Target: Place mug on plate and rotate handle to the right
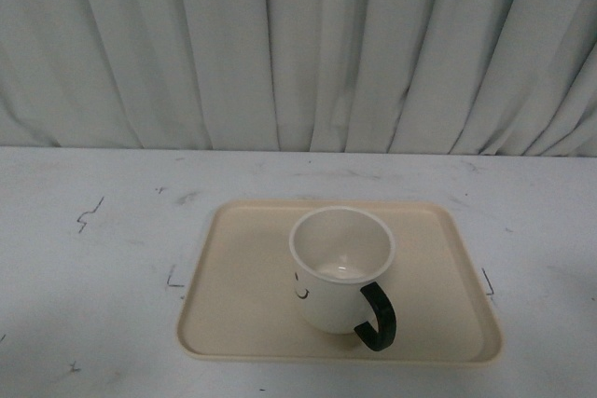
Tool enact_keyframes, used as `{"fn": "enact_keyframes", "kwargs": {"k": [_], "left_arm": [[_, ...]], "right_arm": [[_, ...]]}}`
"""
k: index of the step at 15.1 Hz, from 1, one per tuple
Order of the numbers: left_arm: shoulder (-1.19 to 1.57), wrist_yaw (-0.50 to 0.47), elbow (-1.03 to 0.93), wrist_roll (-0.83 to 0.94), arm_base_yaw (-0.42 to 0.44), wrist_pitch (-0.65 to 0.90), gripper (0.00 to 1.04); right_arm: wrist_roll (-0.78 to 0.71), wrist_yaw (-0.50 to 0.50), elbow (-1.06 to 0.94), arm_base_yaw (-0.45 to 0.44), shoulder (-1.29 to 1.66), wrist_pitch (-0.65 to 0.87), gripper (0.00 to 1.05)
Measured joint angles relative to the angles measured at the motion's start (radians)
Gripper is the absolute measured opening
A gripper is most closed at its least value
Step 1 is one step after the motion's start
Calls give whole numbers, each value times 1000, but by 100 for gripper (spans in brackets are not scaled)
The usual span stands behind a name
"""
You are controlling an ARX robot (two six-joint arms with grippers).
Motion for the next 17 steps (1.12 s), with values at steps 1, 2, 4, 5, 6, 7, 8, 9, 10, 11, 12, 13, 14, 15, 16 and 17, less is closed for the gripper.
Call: {"fn": "enact_keyframes", "kwargs": {"k": [1, 2, 4, 5, 6, 7, 8, 9, 10, 11, 12, 13, 14, 15, 16, 17], "left_arm": [[0, 1, 0, 0, 0, 0, 97], [0, 1, 0, 0, 0, 0, 98], [0, 0, 0, 0, 0, 0, 98], [0, 0, 0, 0, 0, 0, 98], [0, 1, 0, 0, 0, 0, 98], [0, 0, 0, 0, 0, 0, 98], [0, 0, 0, 0, 0, 0, 98], [0, 0, 0, 0, 0, 0, 98], [0, 0, 0, 0, 0, 0, 98], [0, 0, 0, 0, 0, 0, 98], [0, 0, 0, 0, 0, 0, 98], [0, 0, 0, 0, 0, 0, 98], [0, 0, 0, 0, 0, 0, 98], [0, 0, 0, 0, 0, 0, 98], [0, 0, 0, 0, 0, 0, 98], [0, 1, 0, 0, 0, 0, 98]], "right_arm": [[-39, 84, 89, 86, 205, 71, 98], [-57, 130, 167, 130, 334, 89, 98], [-54, 170, 332, 172, 529, 37, 98], [-32, 177, 438, 192, 640, -12, 98], [-5, 188, 526, 204, 731, -64, 98], [35, 194, 613, 216, 821, -130, 98], [85, 192, 696, 225, 906, -195, 98], [129, 186, 761, 235, 970, -249, 98], [208, 181, 870, 254, 1072, -328, 98], [270, 182, 951, 266, 1148, -378, 98], [317, 190, 1006, 274, 1201, -412, 98], [367, 194, 1062, 281, 1255, -441, 98], [401, 197, 1096, 293, 1292, -457, 98], [424, 198, 1113, 301, 1315, -470, 98], [442, 211, 1121, 312, 1338, -478, 98], [457, 228, 1123, 333, 1362, -500, 98]]}}
